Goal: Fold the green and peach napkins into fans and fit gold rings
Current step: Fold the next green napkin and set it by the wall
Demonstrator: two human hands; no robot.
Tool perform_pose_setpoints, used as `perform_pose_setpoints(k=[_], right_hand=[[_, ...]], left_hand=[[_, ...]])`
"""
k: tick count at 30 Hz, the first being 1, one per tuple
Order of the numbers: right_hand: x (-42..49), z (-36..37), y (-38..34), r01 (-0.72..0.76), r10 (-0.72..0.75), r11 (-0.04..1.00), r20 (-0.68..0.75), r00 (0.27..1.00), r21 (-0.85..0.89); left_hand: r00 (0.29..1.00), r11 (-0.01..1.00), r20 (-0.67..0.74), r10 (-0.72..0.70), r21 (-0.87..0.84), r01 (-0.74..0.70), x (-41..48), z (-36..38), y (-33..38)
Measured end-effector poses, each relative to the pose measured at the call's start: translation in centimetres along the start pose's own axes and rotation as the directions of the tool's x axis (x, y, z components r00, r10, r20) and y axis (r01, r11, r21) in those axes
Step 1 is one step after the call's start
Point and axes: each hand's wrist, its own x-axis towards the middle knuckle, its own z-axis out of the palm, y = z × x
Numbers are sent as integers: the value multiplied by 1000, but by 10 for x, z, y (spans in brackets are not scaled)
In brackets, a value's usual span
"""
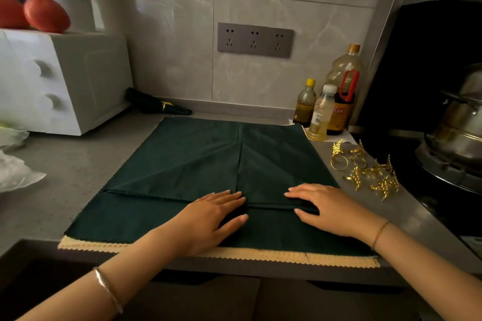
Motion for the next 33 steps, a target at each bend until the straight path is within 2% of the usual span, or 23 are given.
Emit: perform_pose_setpoints(k=[3,7,9,11,14,17,20,22,27,33], right_hand=[[1,-6,2,3,-3,1000,20,1000,-30],[6,-36,20,-68,68,997,23,997,-24],[11,-62,32,-103,107,992,-48,993,71],[20,-82,40,-97,143,955,-150,978,280],[51,-91,43,-24,203,825,-257,945,564],[100,-75,34,37,303,610,-276,912,791],[146,-53,18,94,370,397,-253,894,913],[169,-37,11,64,400,320,-196,895,945],[199,-1,6,-90,423,399,-97,901,912],[214,27,13,-64,401,476,-152,903,877]], left_hand=[[1000,1000,-11,17,18,-17,-2,3,-2],[999,999,-32,28,17,-27,-3,3,-4],[999,999,-39,32,3,-32,-4,3,-4],[998,999,-46,36,-15,-36,-4,3,-5],[997,999,-63,34,-27,-35,-5,3,-4],[997,999,-78,21,-29,-24,-6,2,-3],[994,995,-114,-4,-102,-7,-6,-1,-1],[990,990,-142,-4,-142,-16,-4,-4,0],[985,996,-175,9,-90,-25,7,-3,-1],[990,998,-144,-3,-58,-5,9,4,-3]])
